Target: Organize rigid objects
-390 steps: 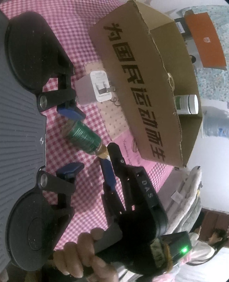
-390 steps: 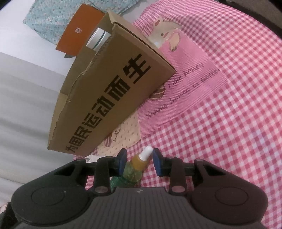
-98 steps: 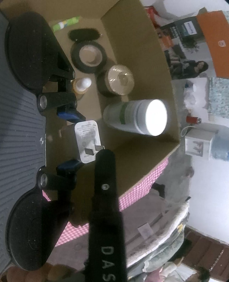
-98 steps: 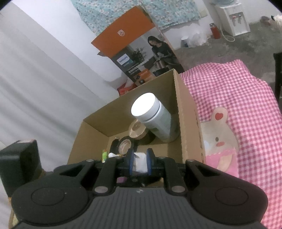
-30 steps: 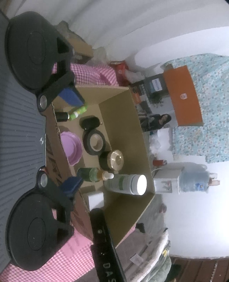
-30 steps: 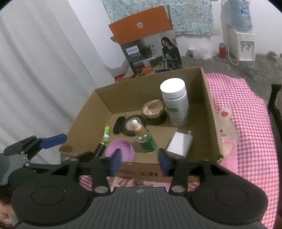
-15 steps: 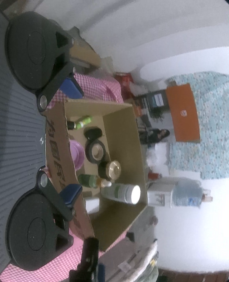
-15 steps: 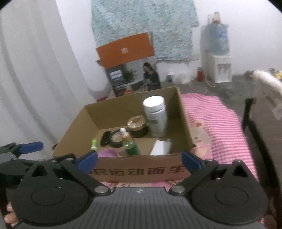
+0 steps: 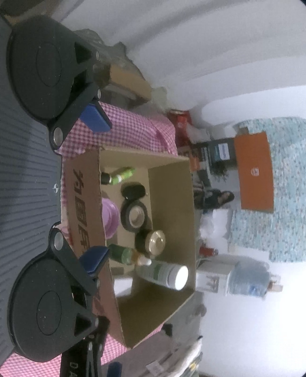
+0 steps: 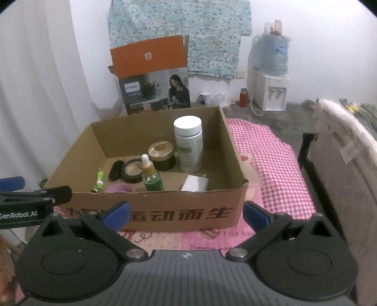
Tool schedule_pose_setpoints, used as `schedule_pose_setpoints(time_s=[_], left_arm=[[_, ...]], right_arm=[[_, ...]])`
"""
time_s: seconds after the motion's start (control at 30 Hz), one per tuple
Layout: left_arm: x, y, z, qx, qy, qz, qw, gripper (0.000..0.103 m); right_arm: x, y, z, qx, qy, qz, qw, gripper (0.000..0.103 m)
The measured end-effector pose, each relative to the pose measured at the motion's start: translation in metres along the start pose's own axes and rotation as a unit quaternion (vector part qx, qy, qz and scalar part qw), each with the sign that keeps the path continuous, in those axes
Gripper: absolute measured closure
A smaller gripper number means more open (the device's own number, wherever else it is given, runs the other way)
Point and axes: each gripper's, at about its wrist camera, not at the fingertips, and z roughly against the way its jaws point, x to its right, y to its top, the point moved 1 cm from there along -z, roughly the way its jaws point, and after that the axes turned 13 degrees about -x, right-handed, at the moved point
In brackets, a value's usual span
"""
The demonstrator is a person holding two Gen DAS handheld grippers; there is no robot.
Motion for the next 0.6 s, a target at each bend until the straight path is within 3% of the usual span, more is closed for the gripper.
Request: schedule_pose_setpoints(time_s=[0.23, 0.6], left_arm=[[-0.013, 0.004, -0.005, -0.024, -0.002, 0.028, 0.9993, 0.000], [-0.015, 0.013, -0.005, -0.034, -0.015, 0.034, 0.9987, 0.000]], right_arm=[[-0.013, 0.014, -0.007, -0.005, 0.000, 0.013, 1.000, 0.000], [-0.021, 0.025, -0.007, -0.009, -0.005, 0.021, 1.000, 0.000]])
